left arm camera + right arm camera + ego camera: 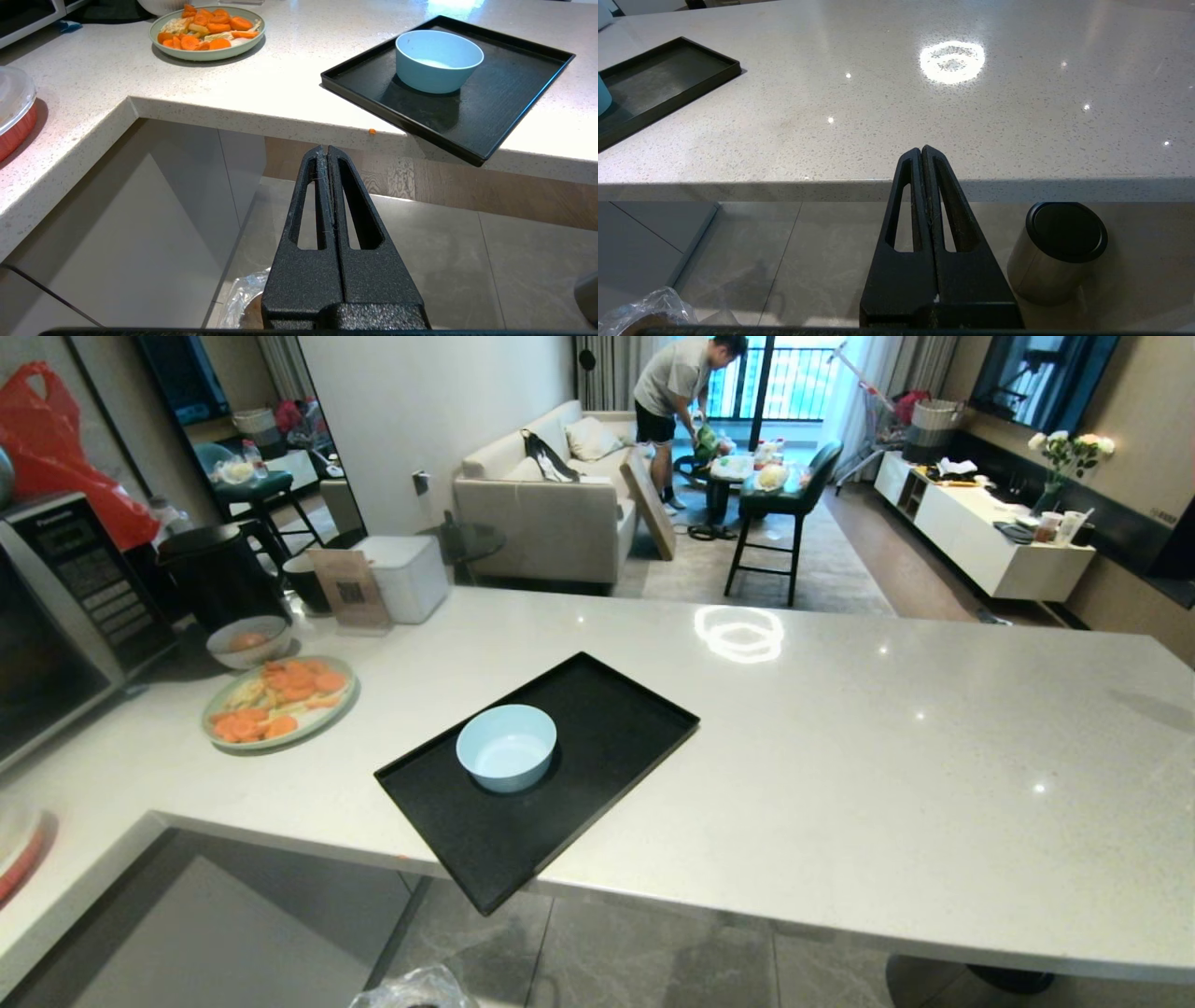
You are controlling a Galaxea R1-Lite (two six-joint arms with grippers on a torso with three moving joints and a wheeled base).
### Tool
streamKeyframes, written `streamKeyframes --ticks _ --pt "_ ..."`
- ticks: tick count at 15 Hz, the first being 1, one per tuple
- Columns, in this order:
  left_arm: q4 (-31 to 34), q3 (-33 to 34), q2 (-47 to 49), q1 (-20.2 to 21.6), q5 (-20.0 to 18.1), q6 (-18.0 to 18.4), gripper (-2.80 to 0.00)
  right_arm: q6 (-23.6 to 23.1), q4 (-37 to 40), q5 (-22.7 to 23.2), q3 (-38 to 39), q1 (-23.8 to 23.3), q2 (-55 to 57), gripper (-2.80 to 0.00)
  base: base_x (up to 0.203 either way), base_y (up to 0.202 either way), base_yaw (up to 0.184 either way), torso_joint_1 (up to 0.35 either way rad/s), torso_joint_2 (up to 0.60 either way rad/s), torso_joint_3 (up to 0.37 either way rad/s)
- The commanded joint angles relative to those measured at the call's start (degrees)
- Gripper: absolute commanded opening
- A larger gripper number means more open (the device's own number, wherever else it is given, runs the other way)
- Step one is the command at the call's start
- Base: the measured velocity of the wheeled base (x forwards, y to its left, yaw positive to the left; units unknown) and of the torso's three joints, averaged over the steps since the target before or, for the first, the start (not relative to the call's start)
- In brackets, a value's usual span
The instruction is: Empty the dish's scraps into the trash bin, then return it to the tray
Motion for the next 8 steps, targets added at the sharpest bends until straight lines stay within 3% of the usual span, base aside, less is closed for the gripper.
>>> streamKeyframes --ticks 1,8 --pt "-0.03 0.00 0.06 0.02 0.03 -0.05 -2.80 0.00 -0.02 -0.01 0.00 0.00 -0.02 -2.80 0.000 0.000 0.000 0.000 0.00 0.000" --pt "-0.03 0.00 0.06 0.02 0.03 -0.05 -2.80 0.09 -0.02 -0.01 0.00 0.00 -0.02 -2.80 0.000 0.000 0.000 0.000 0.00 0.000"
